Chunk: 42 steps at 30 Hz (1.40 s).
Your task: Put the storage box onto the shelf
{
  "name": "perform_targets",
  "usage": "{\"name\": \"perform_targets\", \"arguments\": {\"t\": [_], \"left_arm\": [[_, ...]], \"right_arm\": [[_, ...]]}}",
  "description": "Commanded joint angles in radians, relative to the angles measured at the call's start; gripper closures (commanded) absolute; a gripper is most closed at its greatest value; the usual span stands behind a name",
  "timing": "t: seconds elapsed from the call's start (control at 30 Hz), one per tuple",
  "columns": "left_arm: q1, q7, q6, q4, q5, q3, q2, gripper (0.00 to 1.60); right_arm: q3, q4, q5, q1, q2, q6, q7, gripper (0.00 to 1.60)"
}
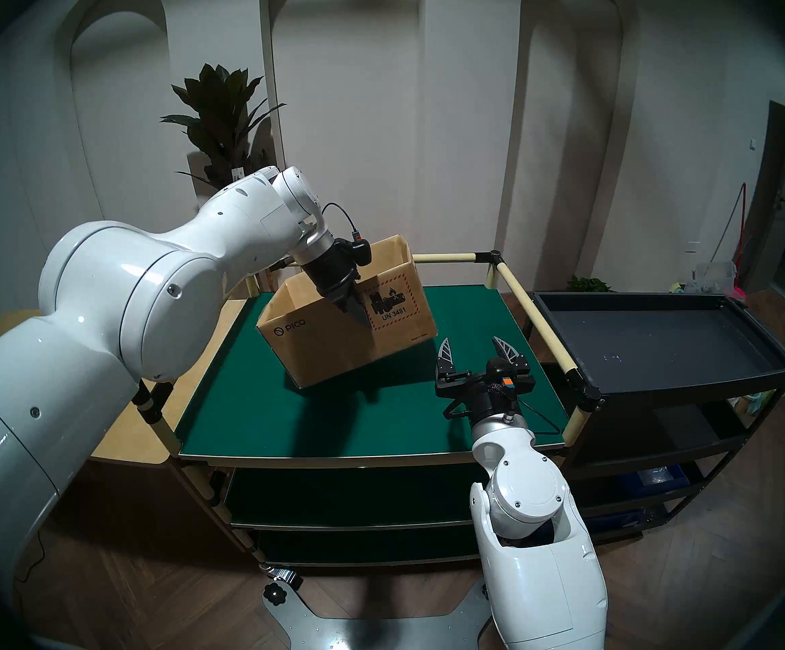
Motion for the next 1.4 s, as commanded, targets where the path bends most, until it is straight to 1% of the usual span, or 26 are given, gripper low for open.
{"name": "perform_targets", "arguments": {"t": [0.0,0.47,0.7,1.1,1.37], "left_arm": [[0.013,-0.004,0.007,-0.017,-0.014,-0.003,-0.005,1.6],[0.081,-0.004,0.029,-0.018,-0.012,0.007,-0.015,1.6],[0.132,-0.004,0.035,-0.024,-0.015,0.016,-0.047,1.6],[0.157,-0.004,0.038,-0.027,-0.014,0.048,-0.089,1.6],[0.16,-0.004,0.038,-0.028,-0.016,0.069,-0.097,1.6]], "right_arm": [[0.001,-0.025,0.001,0.005,-0.001,-0.007,-0.001,0.0],[0.001,-0.026,0.001,0.005,-0.001,-0.007,-0.001,0.0],[0.001,-0.026,0.001,0.005,-0.001,-0.007,-0.001,0.0],[0.001,-0.026,0.001,0.005,-0.001,-0.007,-0.001,0.0],[0.001,-0.027,0.001,0.004,-0.001,-0.007,-0.001,0.0]]}}
